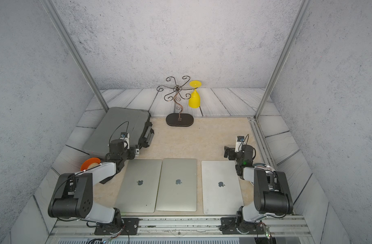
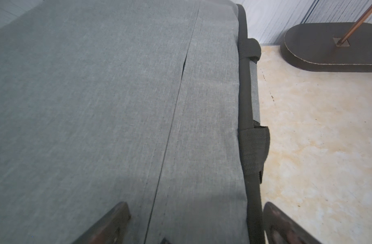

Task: Open the zippered laptop bag and take out the laptop
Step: Reset both arms

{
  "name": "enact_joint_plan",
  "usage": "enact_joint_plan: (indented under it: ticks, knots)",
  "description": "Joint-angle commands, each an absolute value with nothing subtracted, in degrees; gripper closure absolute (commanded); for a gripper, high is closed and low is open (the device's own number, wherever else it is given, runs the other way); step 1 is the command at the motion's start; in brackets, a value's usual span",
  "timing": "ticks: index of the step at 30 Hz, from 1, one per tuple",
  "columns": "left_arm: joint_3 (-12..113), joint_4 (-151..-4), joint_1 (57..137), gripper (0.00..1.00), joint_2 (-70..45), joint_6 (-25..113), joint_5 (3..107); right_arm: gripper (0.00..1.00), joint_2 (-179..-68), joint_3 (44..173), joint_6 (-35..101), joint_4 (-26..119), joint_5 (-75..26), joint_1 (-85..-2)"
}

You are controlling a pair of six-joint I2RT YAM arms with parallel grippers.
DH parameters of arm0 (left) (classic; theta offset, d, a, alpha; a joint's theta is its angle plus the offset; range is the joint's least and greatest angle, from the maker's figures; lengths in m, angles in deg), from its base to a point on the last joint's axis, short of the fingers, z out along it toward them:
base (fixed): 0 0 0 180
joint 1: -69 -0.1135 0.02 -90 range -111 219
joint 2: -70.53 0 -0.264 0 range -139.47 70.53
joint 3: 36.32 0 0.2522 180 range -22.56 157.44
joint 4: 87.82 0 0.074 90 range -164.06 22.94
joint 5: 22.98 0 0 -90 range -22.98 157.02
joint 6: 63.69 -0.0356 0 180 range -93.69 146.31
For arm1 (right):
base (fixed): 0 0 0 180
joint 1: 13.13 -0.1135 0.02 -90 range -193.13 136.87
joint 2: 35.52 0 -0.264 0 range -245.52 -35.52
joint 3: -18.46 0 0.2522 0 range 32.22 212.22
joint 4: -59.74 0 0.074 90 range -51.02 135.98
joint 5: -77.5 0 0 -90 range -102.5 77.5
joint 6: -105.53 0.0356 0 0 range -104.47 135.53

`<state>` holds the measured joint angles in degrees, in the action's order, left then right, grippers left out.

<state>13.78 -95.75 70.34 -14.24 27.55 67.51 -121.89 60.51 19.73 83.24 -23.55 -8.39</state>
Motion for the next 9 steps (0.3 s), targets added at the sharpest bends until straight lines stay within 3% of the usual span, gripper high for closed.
enact_joint_plan:
  ticks: [1,9]
  knots:
    - [13.37,-95.04,69.86,0.01,-13.96,27.44,66.87,0.01,-122.68,61.21,19.17,84.31,-24.45,-8.29]
    - [13.49,-94.82,69.86,0.01,-14.04,26.94,65.58,0.01,-122.97,62.63,19.24,81.99,-24.19,-8.29]
